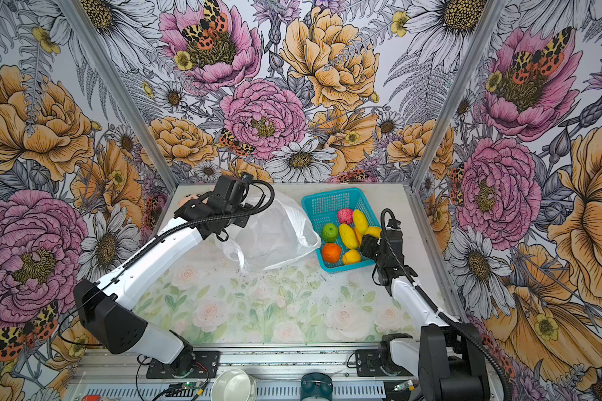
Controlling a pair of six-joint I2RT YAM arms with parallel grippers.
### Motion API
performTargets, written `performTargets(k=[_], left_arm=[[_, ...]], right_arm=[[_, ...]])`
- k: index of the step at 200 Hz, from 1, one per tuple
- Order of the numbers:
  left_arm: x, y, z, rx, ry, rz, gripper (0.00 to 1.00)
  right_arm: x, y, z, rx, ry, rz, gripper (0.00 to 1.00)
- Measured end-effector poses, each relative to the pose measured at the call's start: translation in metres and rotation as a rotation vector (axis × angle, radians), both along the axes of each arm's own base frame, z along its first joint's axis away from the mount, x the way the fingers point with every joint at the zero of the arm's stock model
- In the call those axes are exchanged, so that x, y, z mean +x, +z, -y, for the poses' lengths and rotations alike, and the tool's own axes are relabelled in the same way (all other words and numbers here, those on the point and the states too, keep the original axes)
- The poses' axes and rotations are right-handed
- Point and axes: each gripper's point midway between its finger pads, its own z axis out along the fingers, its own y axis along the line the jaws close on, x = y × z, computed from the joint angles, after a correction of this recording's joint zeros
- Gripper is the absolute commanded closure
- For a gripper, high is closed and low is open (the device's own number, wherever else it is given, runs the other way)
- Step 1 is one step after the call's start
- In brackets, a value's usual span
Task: Untie the knot of the plastic bag and take out the fruit
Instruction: Place the fruit in the basket, then pick up the plastic bag from the center of the table, then place the plastic bag at the top-left of the table.
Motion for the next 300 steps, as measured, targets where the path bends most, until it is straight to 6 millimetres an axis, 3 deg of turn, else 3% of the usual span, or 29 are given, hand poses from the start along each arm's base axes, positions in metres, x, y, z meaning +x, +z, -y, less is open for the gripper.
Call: performTargets(k=[87,110,125,148,167,181,202,223,259,270,279,290,294,300], left_arm=[[0.001,-0.001,-0.002,-0.007,0.002,-0.004,1.00],[0.006,0.003,-0.012,-0.012,0.030,-0.002,1.00],[0.019,0.018,-0.020,-0.021,0.063,0.023,1.00],[0.052,0.057,-0.021,-0.047,0.111,0.106,1.00],[0.080,0.086,-0.009,-0.076,0.120,0.170,1.00],[0.094,0.094,0.003,-0.087,0.114,0.196,1.00],[0.105,0.080,0.024,-0.077,0.087,0.175,1.00],[0.109,0.049,0.039,-0.041,0.065,0.111,1.00],[0.114,-0.004,0.042,0.036,0.062,0.002,1.00],[0.114,-0.015,0.041,0.055,0.058,-0.022,0.80],[0.113,-0.020,0.042,0.065,0.054,-0.037,0.53],[0.111,-0.023,0.045,0.069,0.048,-0.043,0.29],[0.110,-0.023,0.046,0.069,0.046,-0.045,0.06],[0.108,-0.022,0.048,0.068,0.042,-0.043,0.01]], right_arm=[[-0.005,0.032,0.000,0.006,-0.001,0.100,0.33],[-0.007,0.046,-0.001,0.014,0.003,0.143,0.35],[-0.008,0.053,-0.003,0.023,0.011,0.164,0.34],[-0.007,0.058,-0.005,0.029,0.022,0.185,0.34],[-0.007,0.057,-0.006,0.025,0.026,0.182,0.34],[-0.007,0.056,-0.006,0.018,0.029,0.176,0.33],[-0.005,0.055,-0.006,0.013,0.033,0.171,0.34],[-0.002,0.055,-0.008,0.018,0.043,0.168,0.34],[0.003,0.058,-0.010,0.018,0.057,0.177,0.32],[0.004,0.059,-0.010,0.017,0.059,0.180,0.32],[0.004,0.059,-0.010,0.015,0.061,0.181,0.31],[0.004,0.060,-0.010,0.015,0.061,0.181,0.30],[0.004,0.060,-0.010,0.015,0.061,0.180,0.30],[0.004,0.060,-0.010,0.014,0.060,0.178,0.29]])
